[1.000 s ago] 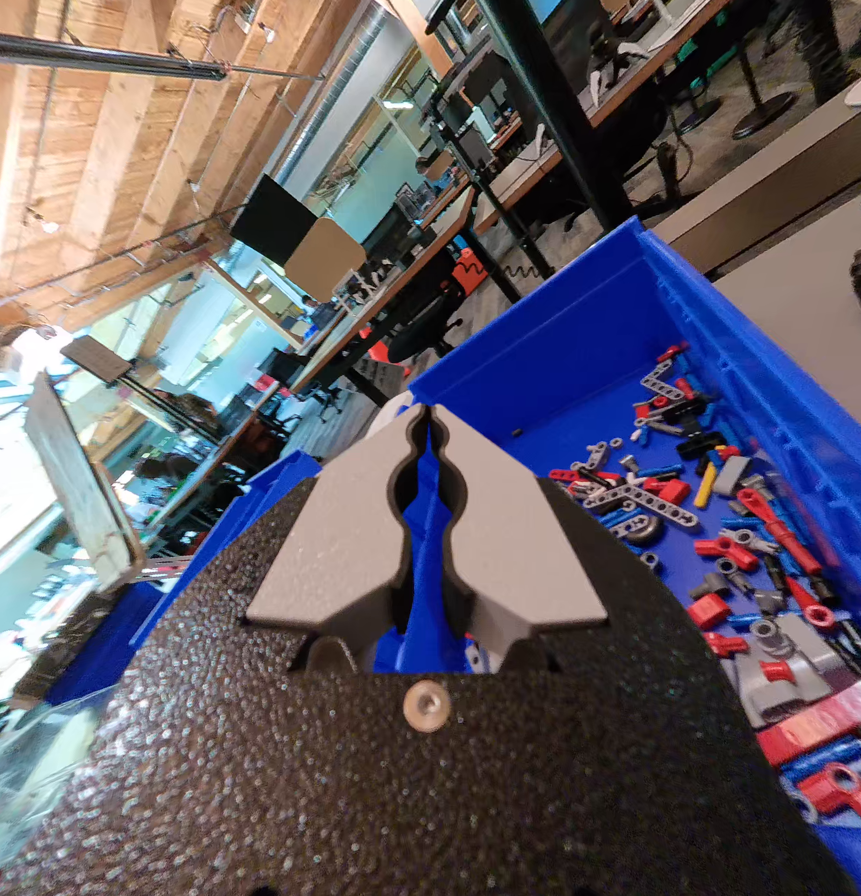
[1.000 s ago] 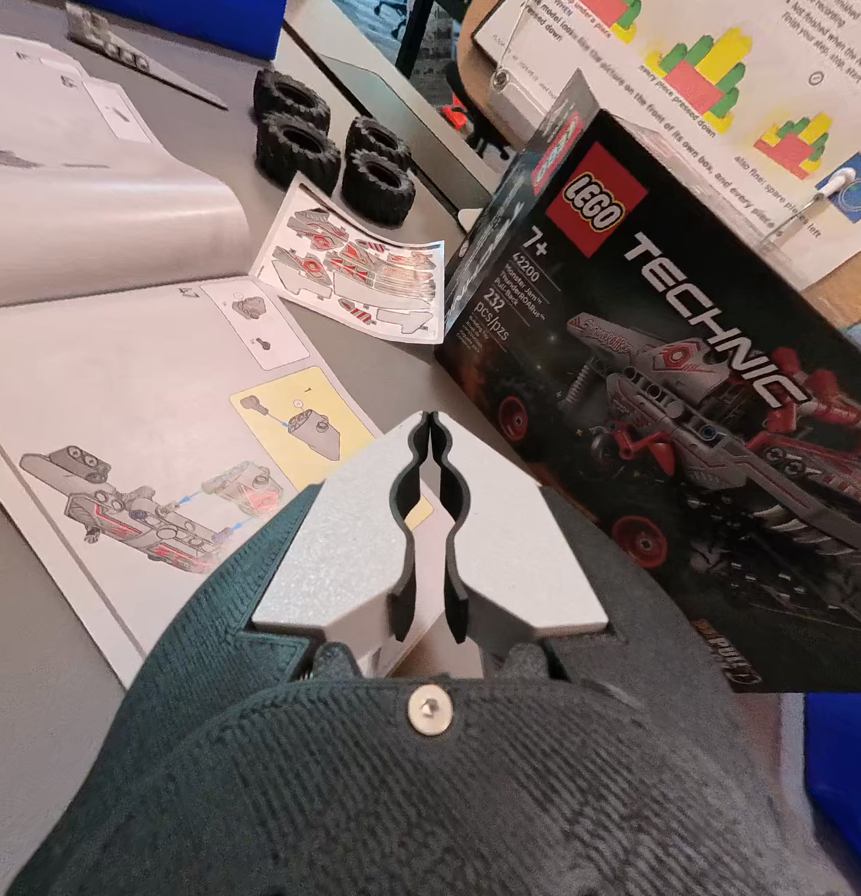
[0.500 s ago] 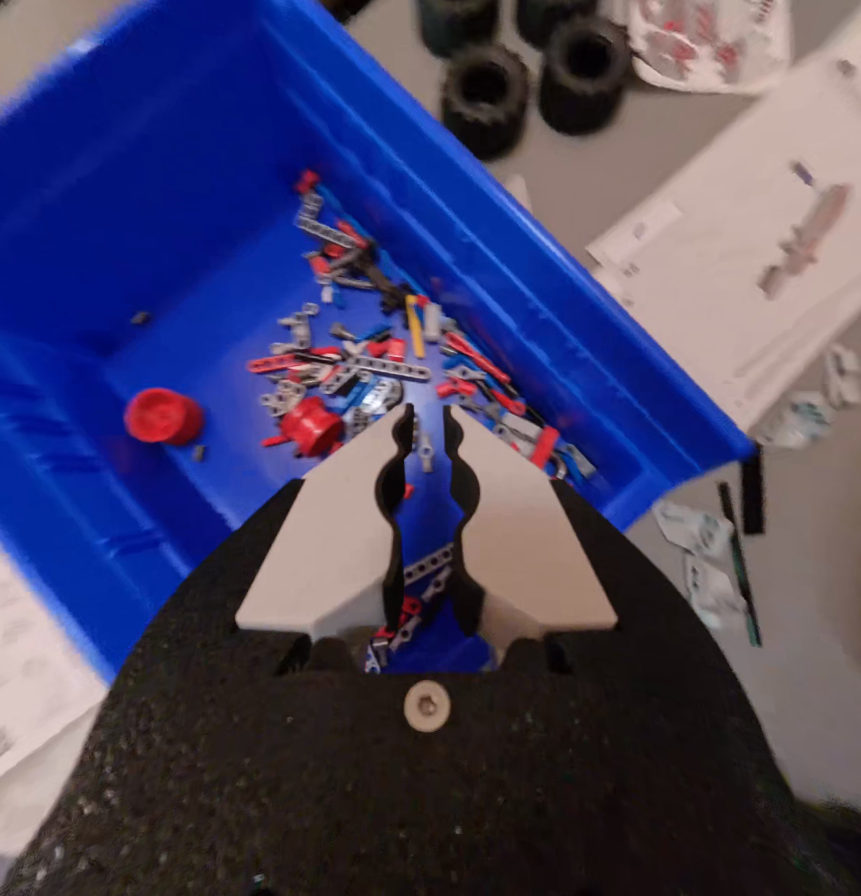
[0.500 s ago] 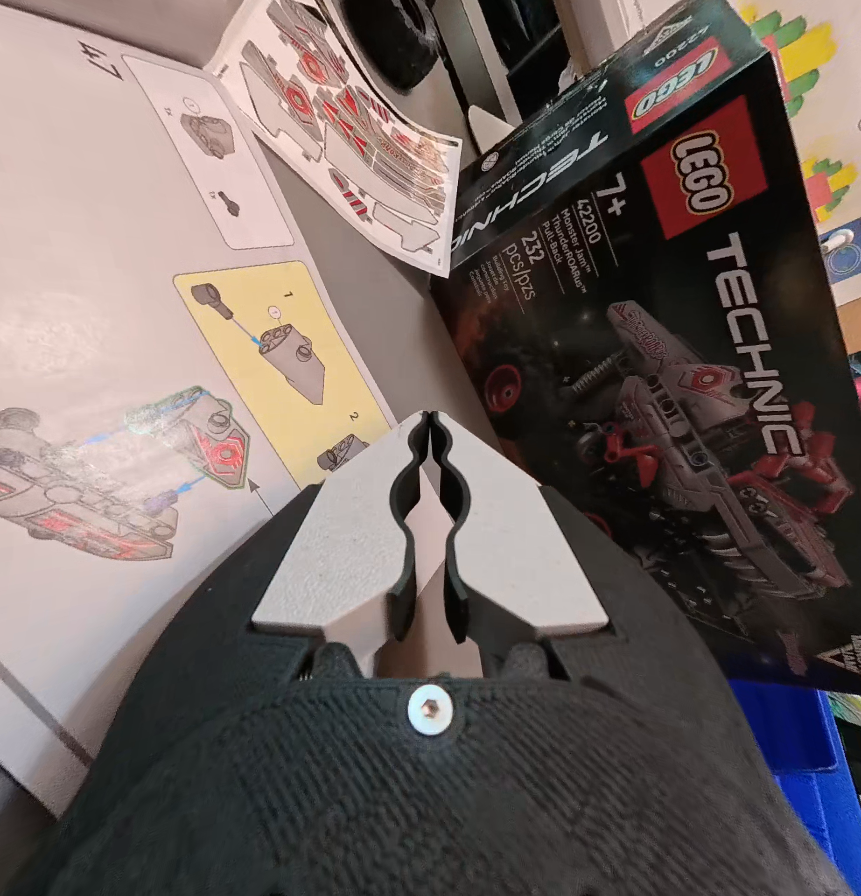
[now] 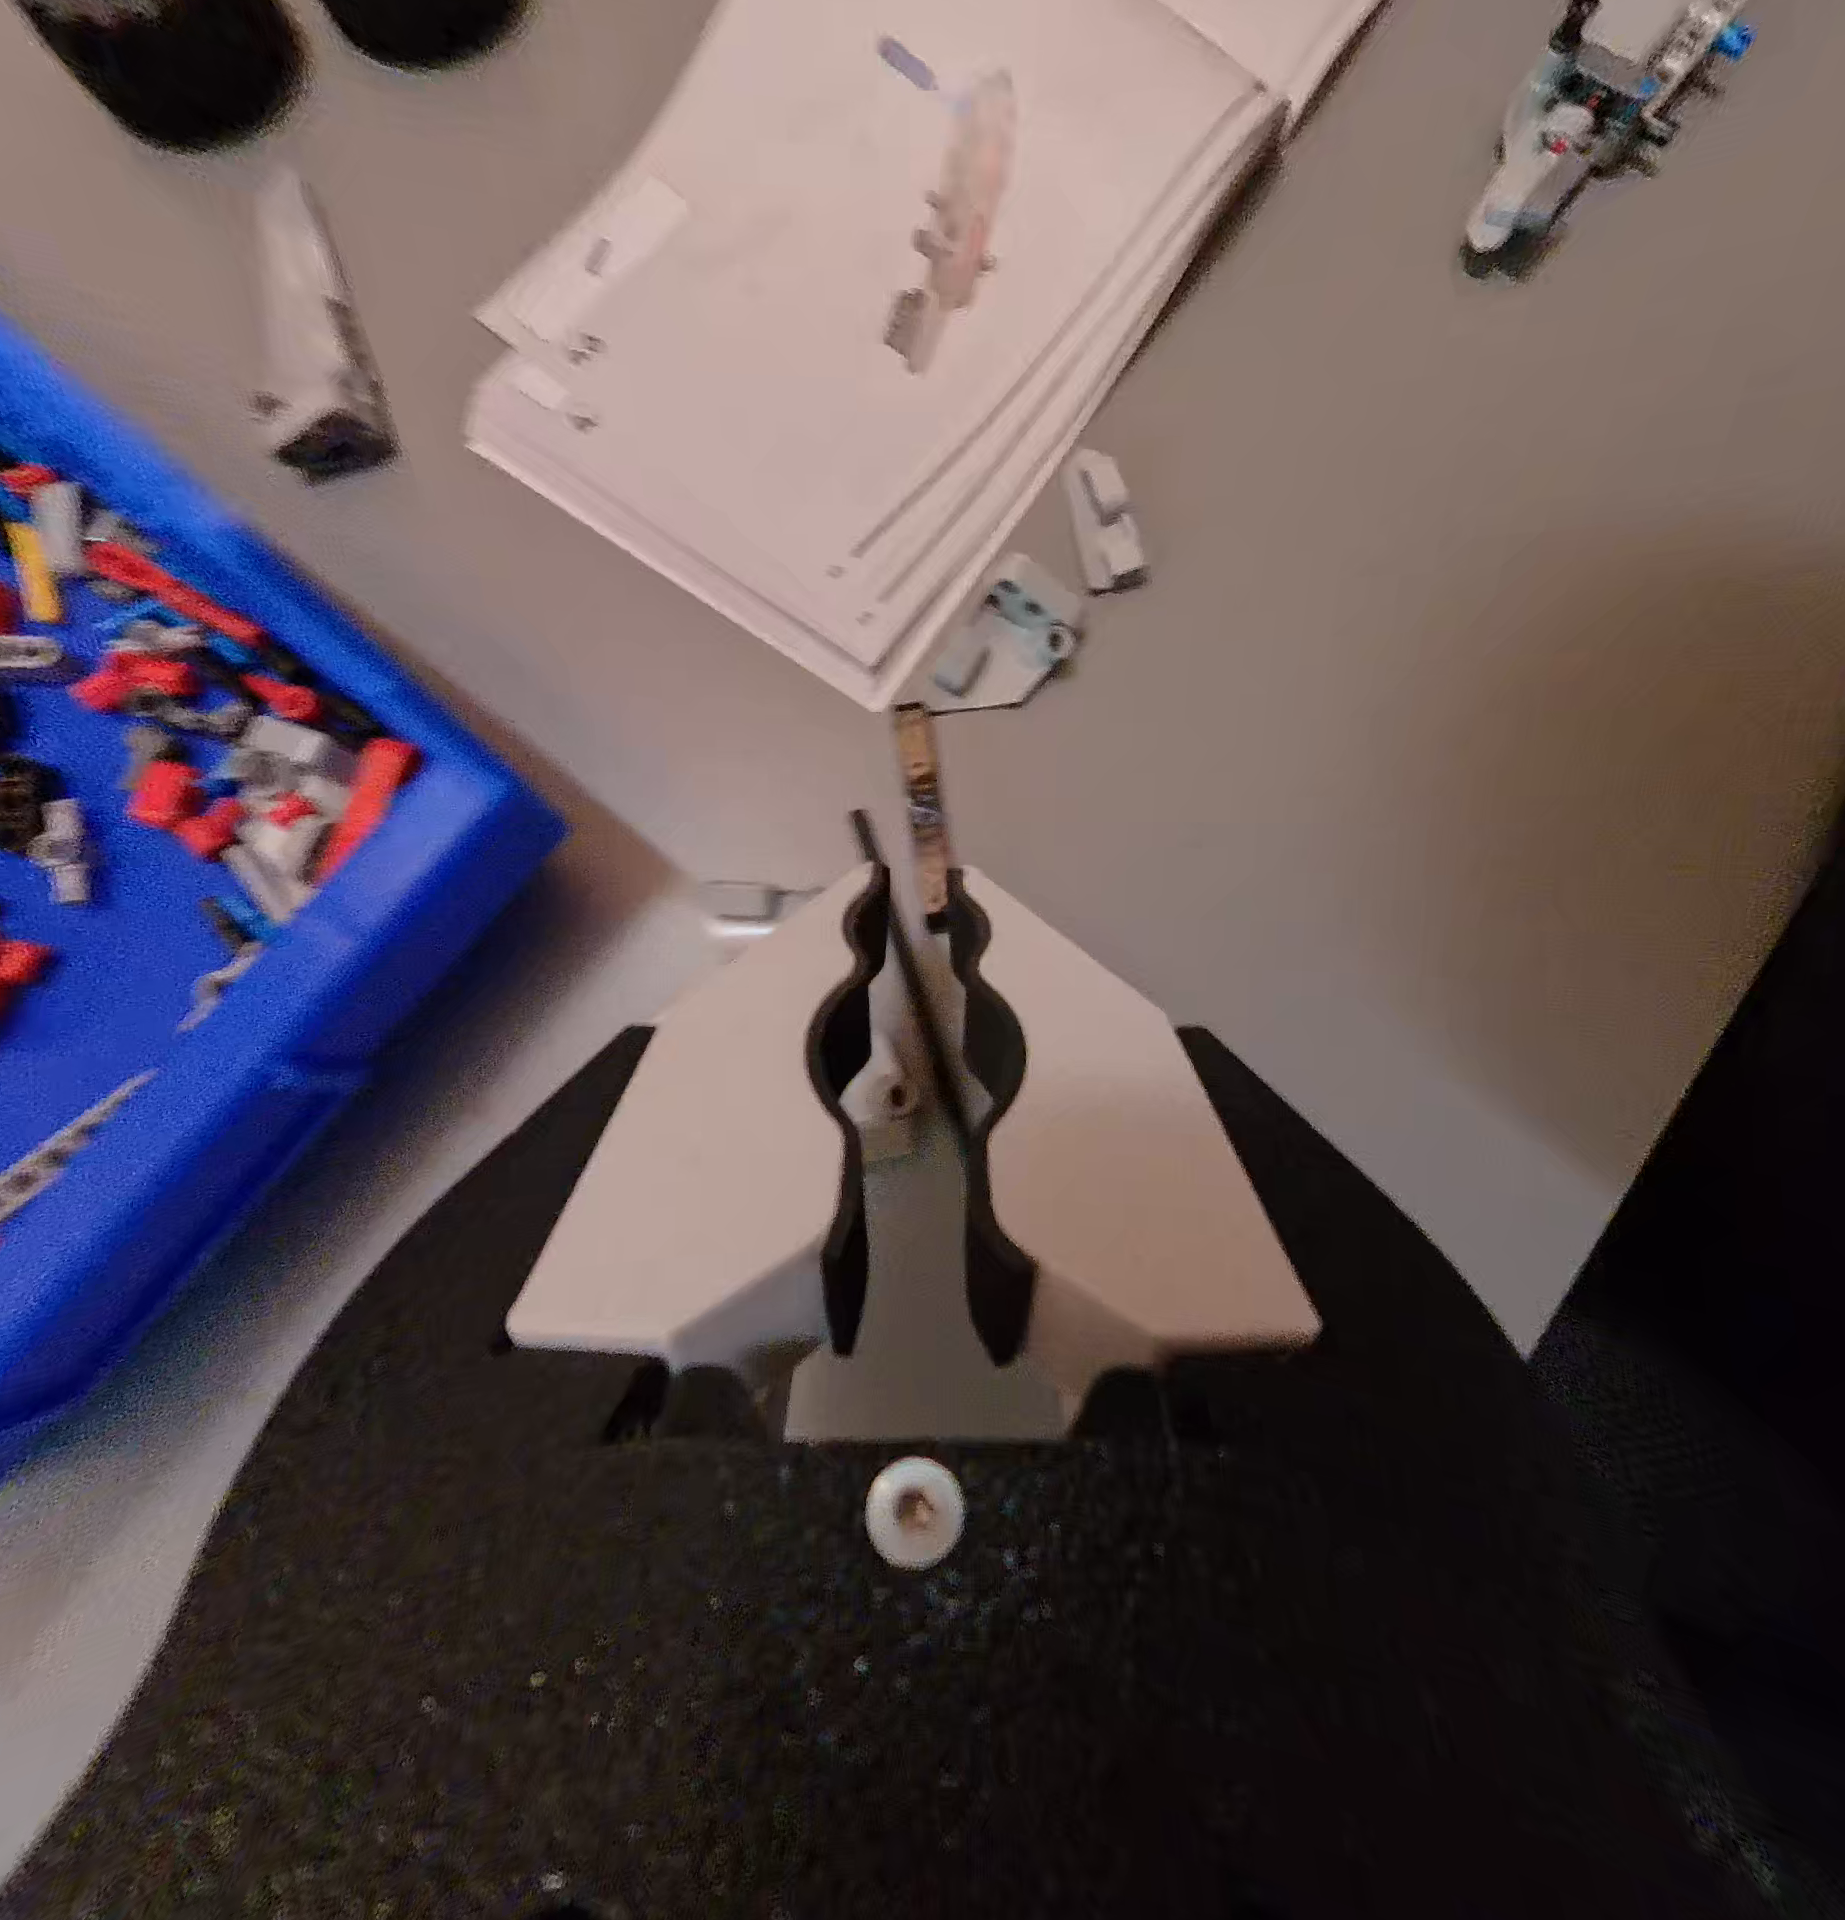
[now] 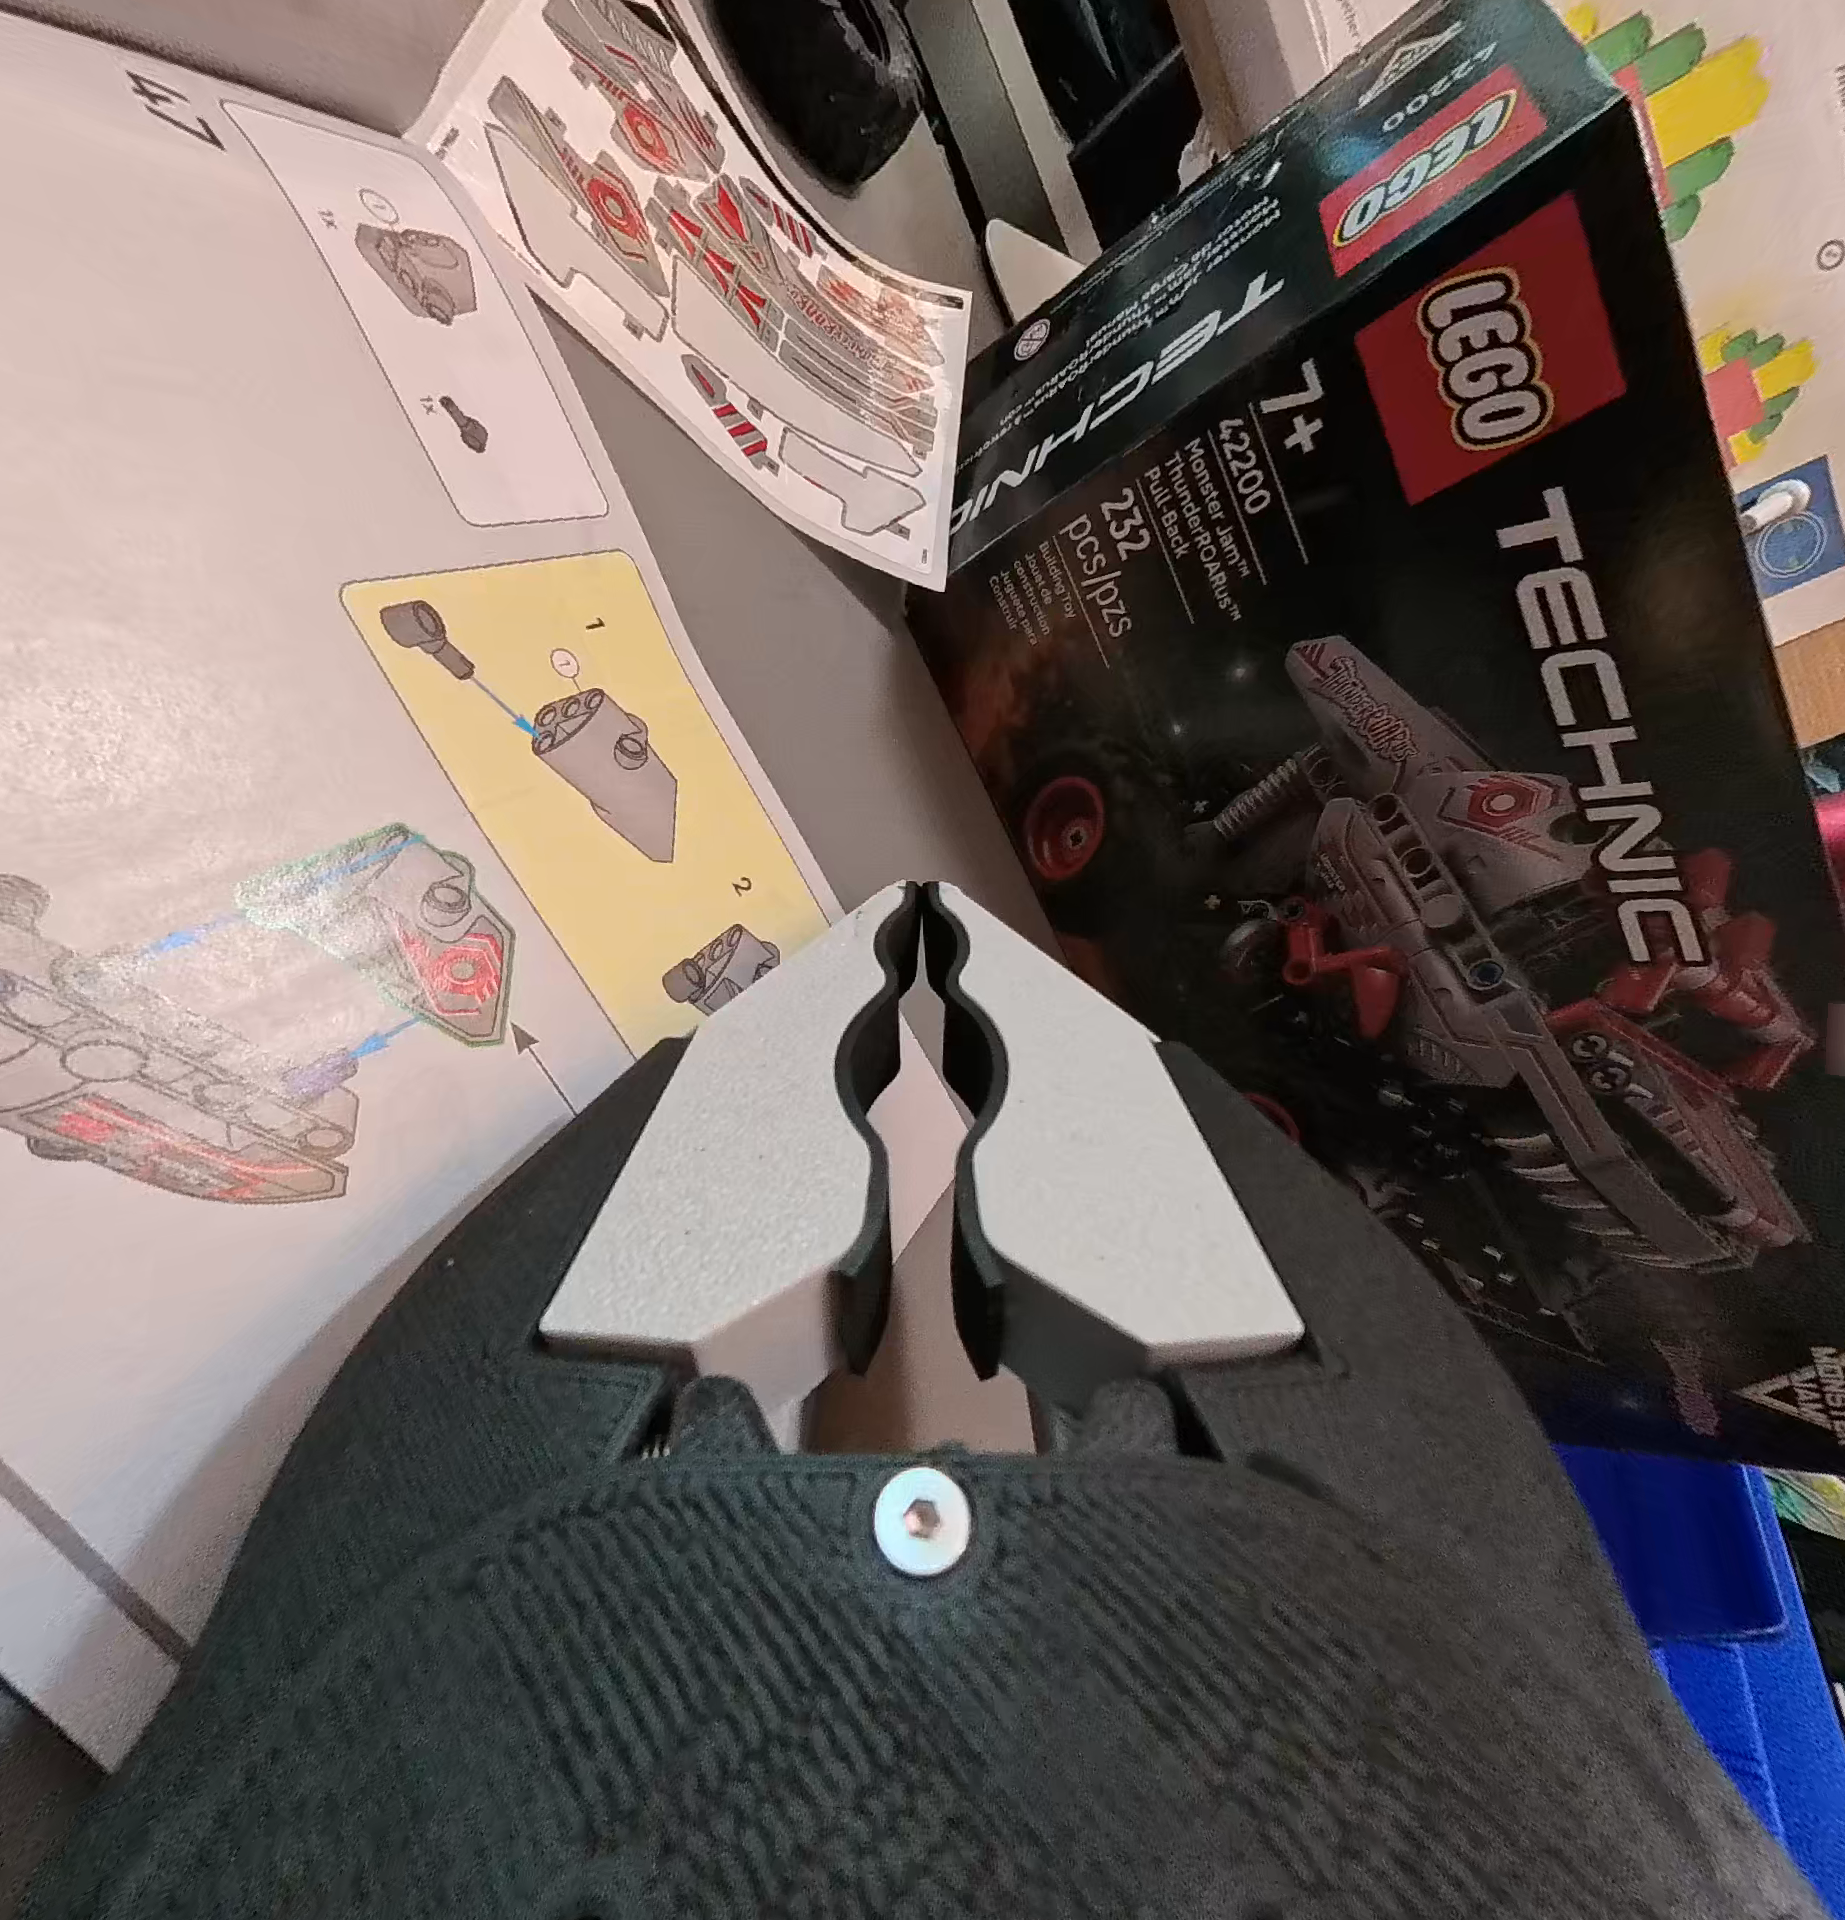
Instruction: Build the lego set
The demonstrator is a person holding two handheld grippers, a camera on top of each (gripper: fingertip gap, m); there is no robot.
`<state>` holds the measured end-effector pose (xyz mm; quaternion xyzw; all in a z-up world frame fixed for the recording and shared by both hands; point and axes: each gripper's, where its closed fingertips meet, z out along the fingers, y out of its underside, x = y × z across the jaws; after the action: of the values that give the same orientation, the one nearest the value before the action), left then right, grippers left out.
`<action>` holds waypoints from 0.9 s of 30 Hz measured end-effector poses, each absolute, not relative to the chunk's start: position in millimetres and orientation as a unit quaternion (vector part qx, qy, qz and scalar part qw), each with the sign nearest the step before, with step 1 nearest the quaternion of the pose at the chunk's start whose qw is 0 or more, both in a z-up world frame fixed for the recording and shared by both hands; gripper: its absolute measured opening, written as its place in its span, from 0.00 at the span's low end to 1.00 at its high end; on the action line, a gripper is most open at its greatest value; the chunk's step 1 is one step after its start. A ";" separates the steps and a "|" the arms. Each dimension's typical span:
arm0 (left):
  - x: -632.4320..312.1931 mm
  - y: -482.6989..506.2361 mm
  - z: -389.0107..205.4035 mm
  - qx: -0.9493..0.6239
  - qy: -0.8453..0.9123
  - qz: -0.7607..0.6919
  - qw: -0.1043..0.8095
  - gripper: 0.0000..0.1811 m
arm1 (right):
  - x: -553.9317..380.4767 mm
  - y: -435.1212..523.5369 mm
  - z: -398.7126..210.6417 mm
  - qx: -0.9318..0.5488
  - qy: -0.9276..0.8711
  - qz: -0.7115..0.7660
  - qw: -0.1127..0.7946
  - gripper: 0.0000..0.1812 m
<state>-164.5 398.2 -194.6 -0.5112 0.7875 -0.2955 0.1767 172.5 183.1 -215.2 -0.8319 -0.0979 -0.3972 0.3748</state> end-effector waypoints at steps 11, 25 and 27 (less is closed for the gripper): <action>-146.0 330.6 -214.8 -0.543 0.751 -0.331 0.178 0.06 | 169.2 184.3 -215.8 -0.832 -0.107 -0.391 0.380 0.00; -197.0 425.4 -219.5 -0.613 0.723 -0.232 0.218 0.13 | 167.1 184.2 -215.7 -0.830 -0.115 -0.390 0.383 0.00; -202.2 430.4 -224.7 -0.624 0.718 -0.220 0.217 0.15 | 167.6 183.6 -215.8 -0.828 -0.116 -0.394 0.381 0.00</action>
<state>-202.2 430.4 -224.7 -0.6235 0.7182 -0.2200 0.2168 167.6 183.6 -215.8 -0.8285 -0.1162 -0.3939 0.3807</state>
